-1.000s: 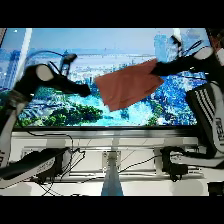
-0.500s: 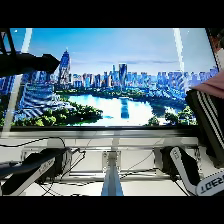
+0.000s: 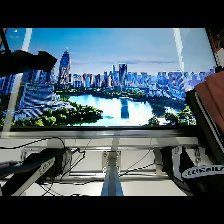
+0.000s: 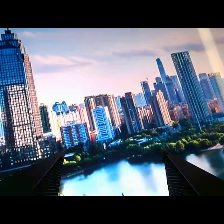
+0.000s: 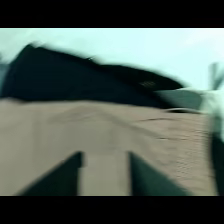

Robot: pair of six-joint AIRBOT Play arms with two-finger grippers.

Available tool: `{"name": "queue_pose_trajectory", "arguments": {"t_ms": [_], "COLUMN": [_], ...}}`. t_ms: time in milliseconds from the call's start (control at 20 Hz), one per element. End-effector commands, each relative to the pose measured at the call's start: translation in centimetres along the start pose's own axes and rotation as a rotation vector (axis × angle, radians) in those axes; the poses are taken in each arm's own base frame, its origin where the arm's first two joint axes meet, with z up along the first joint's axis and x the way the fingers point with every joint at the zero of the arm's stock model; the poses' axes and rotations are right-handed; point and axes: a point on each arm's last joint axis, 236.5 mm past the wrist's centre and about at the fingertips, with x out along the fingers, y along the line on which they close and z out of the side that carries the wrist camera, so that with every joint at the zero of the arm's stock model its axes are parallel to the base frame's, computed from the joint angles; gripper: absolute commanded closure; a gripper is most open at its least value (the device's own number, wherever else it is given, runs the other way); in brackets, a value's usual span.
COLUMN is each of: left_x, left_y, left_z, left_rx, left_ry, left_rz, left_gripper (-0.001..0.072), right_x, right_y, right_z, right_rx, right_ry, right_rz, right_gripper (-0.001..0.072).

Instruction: Fold the clothes and pants, and hang the long-sleeved shirts on hangers.

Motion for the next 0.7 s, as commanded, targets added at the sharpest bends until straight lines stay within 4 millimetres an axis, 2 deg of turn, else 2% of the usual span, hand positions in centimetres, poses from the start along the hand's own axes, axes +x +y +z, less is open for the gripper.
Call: {"name": "queue_pose_trajectory", "arguments": {"t_ms": [0, 50, 200, 300, 400, 500, 650], "left_x": [0.0, 0.0, 0.0, -0.1, 0.0, -0.1, 0.0], "left_y": [0.1, 0.1, 0.0, 0.0, 0.1, 0.0, 0.1], "left_z": [0.1, 0.1, 0.1, 0.1, 0.1, 0.1, 0.1], "left_rx": [0.0, 0.0, 0.0, 0.0, 0.0, 0.0, 0.0], "left_ry": [-0.002, -0.002, -0.002, -0.002, -0.002, -0.002, -0.002], "left_rz": [0.002, 0.002, 0.002, 0.002, 0.002, 0.002, 0.002], "left_gripper": [0.002, 0.0019, 0.002, 0.002, 0.002, 0.0019, 0.0019], "right_x": [0.8, 0.6, -0.4, -1.6, -3.3, -5.0, -6.4], "right_y": [8.1, 10.6, 17.9, 21.5, 24.1, 25.6, 26.5], "right_z": [-3.0, -4.7, -11.4, -16.3, -19.9, -21.6, -22.2], "right_rx": [-0.21, -0.28, -0.504, -0.689, -0.868, -1.004, -1.093], "right_ry": [0.121, 0.167, 0.293, 0.319, 0.287, 0.203, 0.11], "right_rz": [0.287, 0.364, 0.555, 0.639, 0.697, 0.719, 0.719], "right_gripper": [0.0664, 0.0693, 0.0693, 0.0693, 0.0694, 0.0694, 0.0694]}}
